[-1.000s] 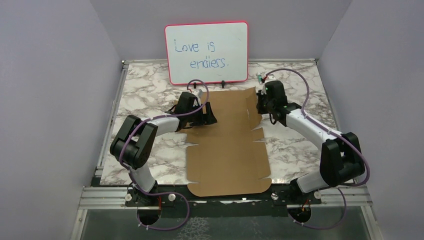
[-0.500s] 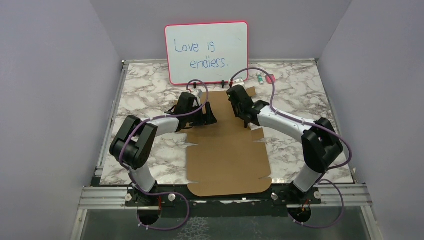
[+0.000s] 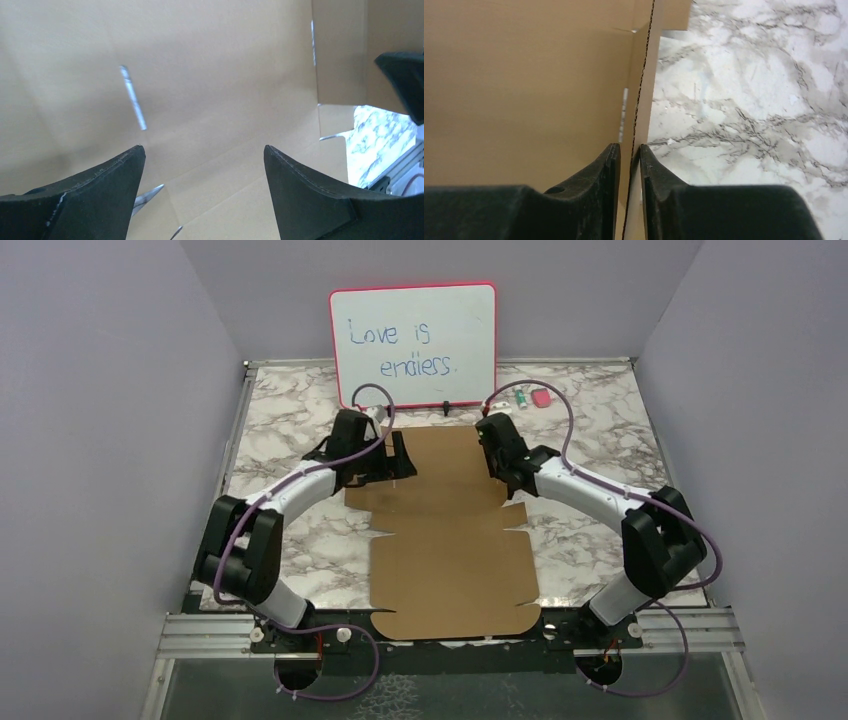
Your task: Fold the paper box
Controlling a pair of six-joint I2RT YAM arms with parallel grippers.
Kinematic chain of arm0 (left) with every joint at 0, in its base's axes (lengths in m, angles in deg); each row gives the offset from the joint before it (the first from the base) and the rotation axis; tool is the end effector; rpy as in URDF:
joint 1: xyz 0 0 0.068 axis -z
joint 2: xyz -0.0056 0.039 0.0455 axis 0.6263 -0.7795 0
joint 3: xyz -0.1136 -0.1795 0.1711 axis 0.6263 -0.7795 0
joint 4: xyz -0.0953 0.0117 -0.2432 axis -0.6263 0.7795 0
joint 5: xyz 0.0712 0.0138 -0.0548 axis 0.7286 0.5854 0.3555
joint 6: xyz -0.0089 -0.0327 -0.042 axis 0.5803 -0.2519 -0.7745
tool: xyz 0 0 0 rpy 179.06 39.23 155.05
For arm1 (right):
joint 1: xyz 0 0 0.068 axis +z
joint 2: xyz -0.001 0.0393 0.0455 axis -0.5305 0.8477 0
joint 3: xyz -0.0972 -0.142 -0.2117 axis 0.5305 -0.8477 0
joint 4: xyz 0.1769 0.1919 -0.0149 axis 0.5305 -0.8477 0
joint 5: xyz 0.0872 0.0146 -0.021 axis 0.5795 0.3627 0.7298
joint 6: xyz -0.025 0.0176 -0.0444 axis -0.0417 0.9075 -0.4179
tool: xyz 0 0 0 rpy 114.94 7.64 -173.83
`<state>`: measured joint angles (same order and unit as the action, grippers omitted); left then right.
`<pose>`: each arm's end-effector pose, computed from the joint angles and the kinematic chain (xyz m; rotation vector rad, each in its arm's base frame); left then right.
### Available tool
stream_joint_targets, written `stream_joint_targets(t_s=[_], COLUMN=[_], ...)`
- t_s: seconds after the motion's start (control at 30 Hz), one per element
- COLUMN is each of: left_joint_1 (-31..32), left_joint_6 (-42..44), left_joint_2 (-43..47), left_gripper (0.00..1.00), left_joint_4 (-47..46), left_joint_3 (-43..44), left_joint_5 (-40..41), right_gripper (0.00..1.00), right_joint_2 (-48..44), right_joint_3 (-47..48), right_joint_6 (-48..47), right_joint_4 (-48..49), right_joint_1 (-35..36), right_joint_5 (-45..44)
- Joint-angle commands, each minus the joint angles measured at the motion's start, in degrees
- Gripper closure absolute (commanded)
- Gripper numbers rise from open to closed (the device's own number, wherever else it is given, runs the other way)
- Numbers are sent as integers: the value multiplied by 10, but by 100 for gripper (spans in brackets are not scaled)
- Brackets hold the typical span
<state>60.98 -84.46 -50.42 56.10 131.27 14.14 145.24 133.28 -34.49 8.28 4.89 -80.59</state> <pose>0.3011 -0.1358 0.1973 0.0667 2.4415 -0.8178 0.2852 0.1933 0.2338 -0.2967 2.2537 -0.1611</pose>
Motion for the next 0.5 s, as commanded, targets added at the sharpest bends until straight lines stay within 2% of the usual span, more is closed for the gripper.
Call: stream_joint_targets(t_s=[0.0,0.13,0.23,0.37,0.47], left_joint_1=[-55,-120,-178,-237,-251], left_joint_6=[58,97,114,119,119], left_joint_2=[73,95,88,44,3], left_gripper=[10,6,6,6,6], left_joint_4=[86,124,132,136,136], left_joint_3=[39,47,49,67,87], left_joint_5=[15,29,10,-43,-79], right_gripper=[72,65,58,47,38], right_joint_2=[-24,-33,-43,-65,-78], right_joint_3=[-21,-31,-32,-33,-30], right_joint_6=[-1,-15,-27,-42,-55], right_joint_4=[6,20,28,50,63], right_joint_1=[-27,-33,-42,-63,-79], right_joint_5=[18,20,25,69,112])
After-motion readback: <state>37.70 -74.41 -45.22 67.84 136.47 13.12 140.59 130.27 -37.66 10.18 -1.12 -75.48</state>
